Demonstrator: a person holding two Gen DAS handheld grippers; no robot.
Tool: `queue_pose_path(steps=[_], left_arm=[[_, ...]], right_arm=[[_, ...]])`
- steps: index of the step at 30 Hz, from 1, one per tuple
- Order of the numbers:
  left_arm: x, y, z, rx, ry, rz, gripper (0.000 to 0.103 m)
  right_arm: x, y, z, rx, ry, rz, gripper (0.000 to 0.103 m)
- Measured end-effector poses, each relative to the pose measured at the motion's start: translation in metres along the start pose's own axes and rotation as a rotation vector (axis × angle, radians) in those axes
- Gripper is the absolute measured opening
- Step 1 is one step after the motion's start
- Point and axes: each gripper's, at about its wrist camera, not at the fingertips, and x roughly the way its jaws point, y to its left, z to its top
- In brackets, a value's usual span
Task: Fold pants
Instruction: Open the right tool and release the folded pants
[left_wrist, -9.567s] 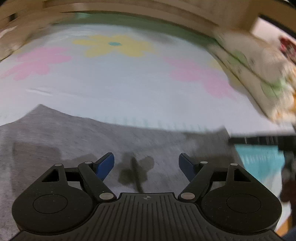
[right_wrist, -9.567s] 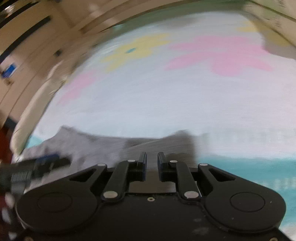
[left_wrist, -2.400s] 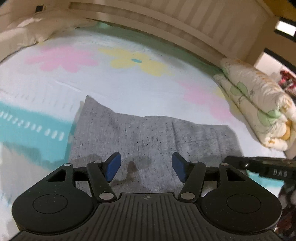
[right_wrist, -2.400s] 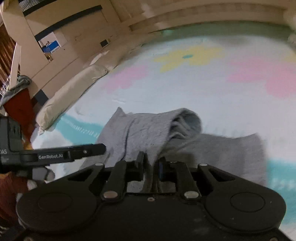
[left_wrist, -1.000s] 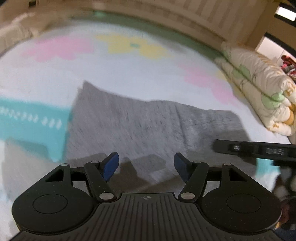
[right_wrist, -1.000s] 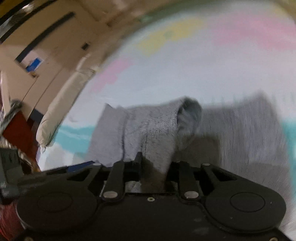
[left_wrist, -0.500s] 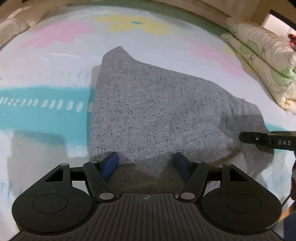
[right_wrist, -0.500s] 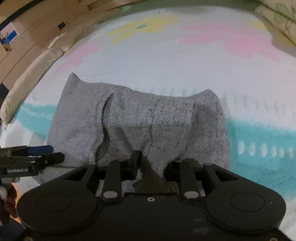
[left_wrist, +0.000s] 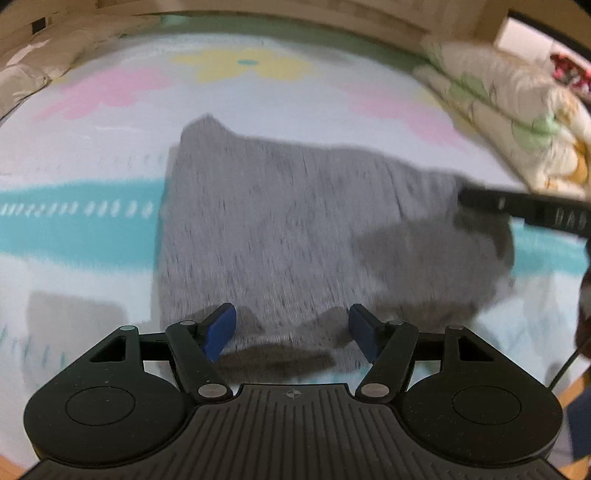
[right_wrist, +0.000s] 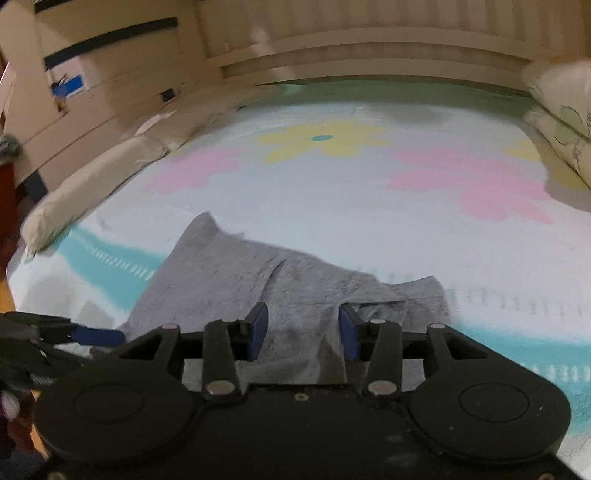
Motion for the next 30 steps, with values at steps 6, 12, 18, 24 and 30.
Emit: queue_pose_path(steps=[6,12,18,24,30], left_arm=[[-0.001,-0.008,-0.014,0.026,0.018,0.008,0.071],[-0.034,0.0,-0.019,-0.023,-0.122,0.014,0.071],[-0.048,0.038,-0.013,-0.198,-0.219,0.07,0.071],[-0.01,0.044,-0.023,-0.231,-0.007,0.069,0.072],[-0.017,0.051,-0.018,-0.275,-0.029,0.058,0.073]], right_arm=[[-0.024,-0.003,0.005,-0.019,-0.101,-0.111,0.054],[-0.026,0.006,0.012,-0.026,-0.119,-0.04,0.054],[0.001,0.022,-0.002,-0.073,-0.005,0.069,0.053],[0.029,0.018,-0.03,-0.096,0.191,0.042,0.052],[0.023,0.015,-0.035,-0.094,0.202,0.07,0.052]])
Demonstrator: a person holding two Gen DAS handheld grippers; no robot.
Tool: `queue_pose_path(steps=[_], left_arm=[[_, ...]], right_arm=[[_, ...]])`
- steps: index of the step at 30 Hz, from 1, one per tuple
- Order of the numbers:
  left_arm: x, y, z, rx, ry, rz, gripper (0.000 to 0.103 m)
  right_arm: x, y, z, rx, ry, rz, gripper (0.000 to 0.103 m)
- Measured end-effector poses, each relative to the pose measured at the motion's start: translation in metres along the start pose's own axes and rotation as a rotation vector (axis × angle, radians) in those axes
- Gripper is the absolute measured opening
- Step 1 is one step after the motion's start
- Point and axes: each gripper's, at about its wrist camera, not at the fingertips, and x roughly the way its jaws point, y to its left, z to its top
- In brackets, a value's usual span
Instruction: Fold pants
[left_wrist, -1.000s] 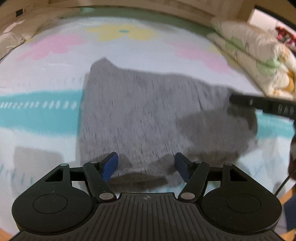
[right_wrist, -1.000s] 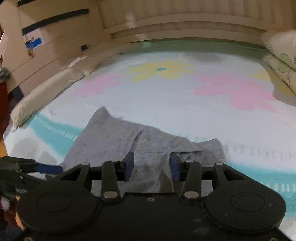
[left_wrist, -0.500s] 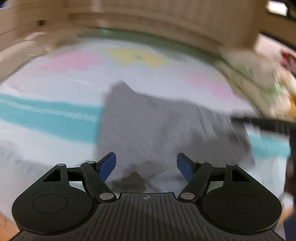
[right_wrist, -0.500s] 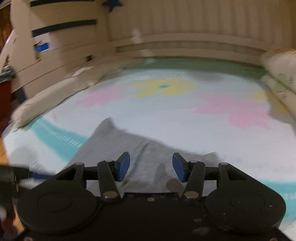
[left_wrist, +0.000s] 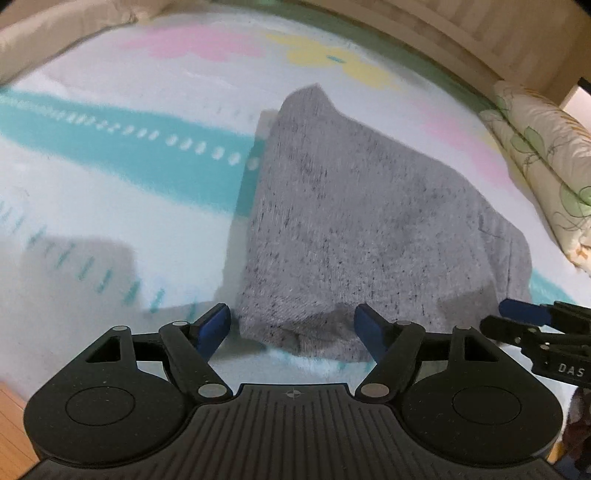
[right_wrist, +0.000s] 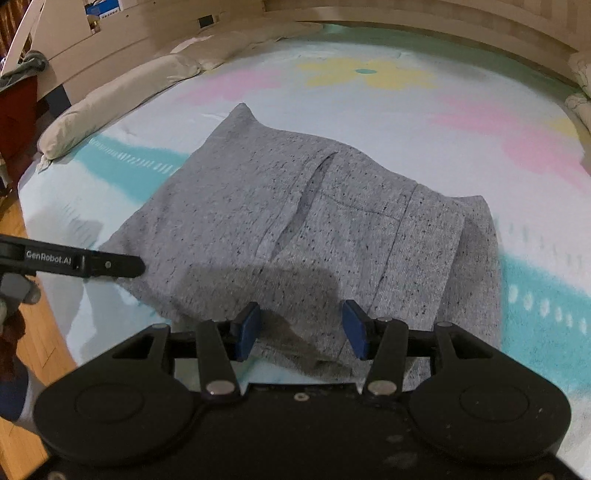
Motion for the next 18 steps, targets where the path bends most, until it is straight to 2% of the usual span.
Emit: queue_pose_path(steps=[2,5,9,14,18], left_arm=[[-0.007,-0.007,0.0,0.032,-0.037,0.008,0.072],[-0.023,-0.017,0.003,0.077,-0.105,0.008,0.072],[-0.029,-0.028,0.012,0.111,-0.141,-0.004,0.072],[-0.017,-0.042,0.026,0.155,-0.124,-0.028,0.072],[-0.003,-0.05,0.03,0.17,-0.076,-0.05,0.073]], right_arm=[[-0.007,-0.004,0.002,0.021,-0.015,0.024,0.053],[-0.025,-0.013,0.008,0.076,-0.095,0.065,0.054],[-0.043,-0.033,0.018,0.157,-0.199,0.021,0.06],[-0.033,-0.076,0.021,0.376,-0.184,0.03,0.064],[-0.012,-0.091,0.015,0.479,-0.137,0.068,0.067]])
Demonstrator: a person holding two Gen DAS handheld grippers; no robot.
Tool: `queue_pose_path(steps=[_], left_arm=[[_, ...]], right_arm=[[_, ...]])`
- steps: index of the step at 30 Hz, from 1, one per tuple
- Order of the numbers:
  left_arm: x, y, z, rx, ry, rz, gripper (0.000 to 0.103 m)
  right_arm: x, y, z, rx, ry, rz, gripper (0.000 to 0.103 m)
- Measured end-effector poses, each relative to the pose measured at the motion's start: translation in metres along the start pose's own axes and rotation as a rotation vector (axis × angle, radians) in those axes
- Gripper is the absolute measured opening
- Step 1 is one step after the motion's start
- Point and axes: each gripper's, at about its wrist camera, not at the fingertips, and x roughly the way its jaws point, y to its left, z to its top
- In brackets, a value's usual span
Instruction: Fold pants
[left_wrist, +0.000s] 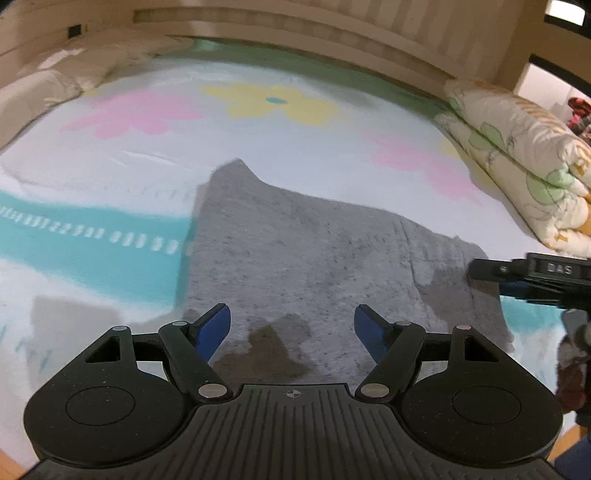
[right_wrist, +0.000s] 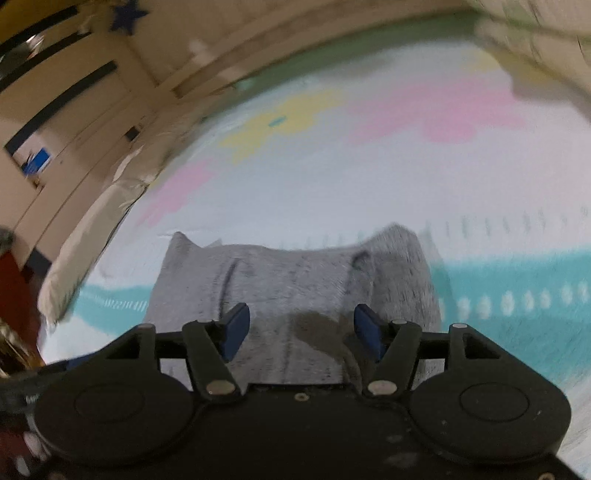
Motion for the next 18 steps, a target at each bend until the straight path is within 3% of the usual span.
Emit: queue_pose_path(steps=[5,8,9,10,11,14,18], left_arm=[[0.009,-0.002,-0.001,0.001,0.045,-0.022,0.073],[0.011,0.0,0.0,-0.003,0.054,-0.018,0.073],[0.012,0.001,0.001,-0.01,0.057,-0.016,0.073],[0.013,0.003,0.002,-0.019,0.058,-0.015,0.073],[0.014,0.004,0.004,-0.025,0.058,-0.015,0.073],[0.014,0.004,0.011,-0.02,0.05,-0.016,0.073],[0.02,0.0,0.018,0.012,0.045,-0.009,0.073]], right_arm=[[0.033,-0.013,-0.005,0.064,0.095,-0.003,0.074],[0.038,-0.012,-0.008,0.056,0.093,0.011,0.08],[0.038,-0.01,-0.008,0.051,0.097,0.019,0.078],[0.038,-0.008,-0.008,0.045,0.104,0.033,0.069],[0.04,-0.006,-0.009,0.042,0.123,0.076,0.024],[0.03,0.013,-0.003,-0.053,0.088,0.069,0.018],[0.01,0.036,0.009,-0.183,0.021,0.005,0.017]])
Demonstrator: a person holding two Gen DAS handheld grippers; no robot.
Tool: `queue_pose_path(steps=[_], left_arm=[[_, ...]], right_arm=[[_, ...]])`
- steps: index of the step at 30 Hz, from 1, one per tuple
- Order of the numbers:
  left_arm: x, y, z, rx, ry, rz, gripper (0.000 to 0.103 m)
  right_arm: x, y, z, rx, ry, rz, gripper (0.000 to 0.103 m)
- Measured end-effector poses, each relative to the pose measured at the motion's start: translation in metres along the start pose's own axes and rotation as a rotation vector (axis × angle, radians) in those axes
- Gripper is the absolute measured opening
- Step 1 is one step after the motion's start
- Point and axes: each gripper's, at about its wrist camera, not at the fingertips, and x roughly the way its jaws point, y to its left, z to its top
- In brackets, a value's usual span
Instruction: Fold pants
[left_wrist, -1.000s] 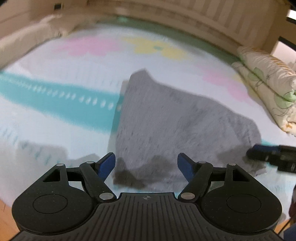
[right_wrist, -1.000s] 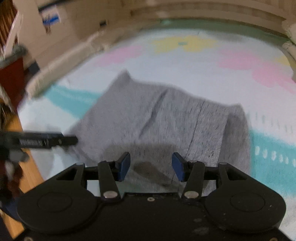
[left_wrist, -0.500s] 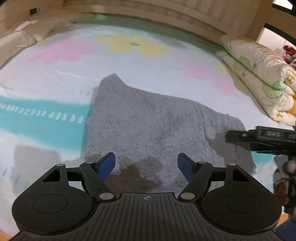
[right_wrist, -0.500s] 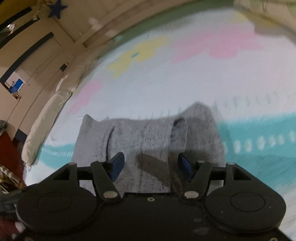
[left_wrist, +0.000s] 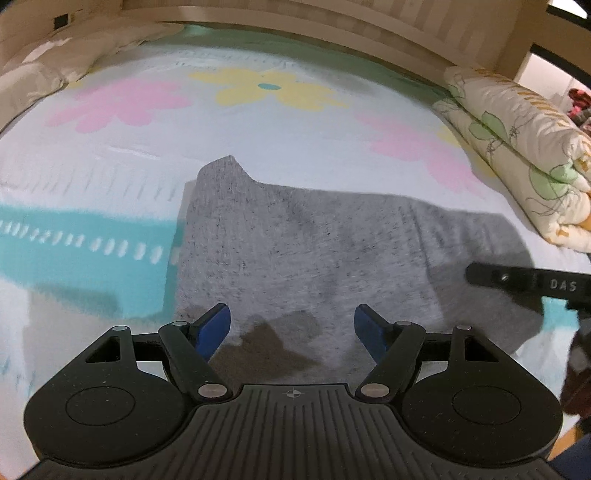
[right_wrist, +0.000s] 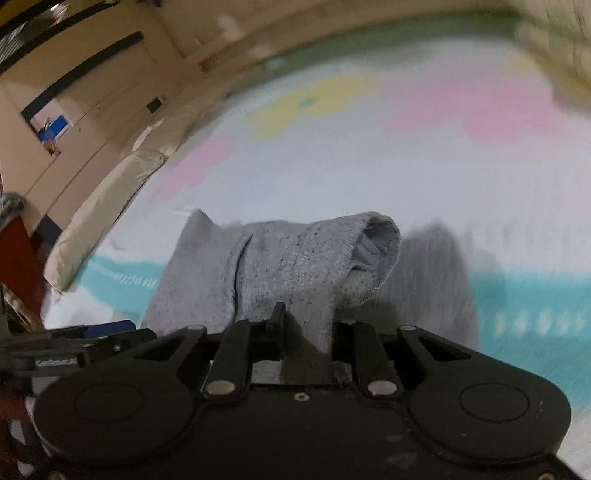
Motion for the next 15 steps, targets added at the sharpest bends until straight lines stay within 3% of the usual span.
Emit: queue_pose_path(steps=[3,5,9,11,12,15], left_arm=[[0.014,0.0,-0.002,0.019,0.034,0.016,0.073],[0.026,0.002,-0.007,0.021,0.073,0.026,0.073],[0.033,0.008,-0.011,0.008,0.092,0.025,0.075],[0.033,0.008,-0.011,0.007,0.093,0.027,0.075],[0.033,0.009,-0.011,0.005,0.093,0.028,0.076],[0.033,0.006,-0.011,0.007,0.09,0.036,0.077]], right_arm=[[0.017,-0.003,-0.004,-0.026,0.041,-0.111,0.019],[0.031,-0.008,-0.01,-0.023,0.081,-0.133,0.019],[0.036,0.0,-0.018,-0.086,0.075,-0.152,0.023],[0.036,0.005,-0.019,-0.101,0.066,-0.175,0.033],[0.036,0.006,-0.02,-0.107,0.061,-0.194,0.046],[0.036,0.004,-0.023,-0.116,0.05,-0.22,0.053]])
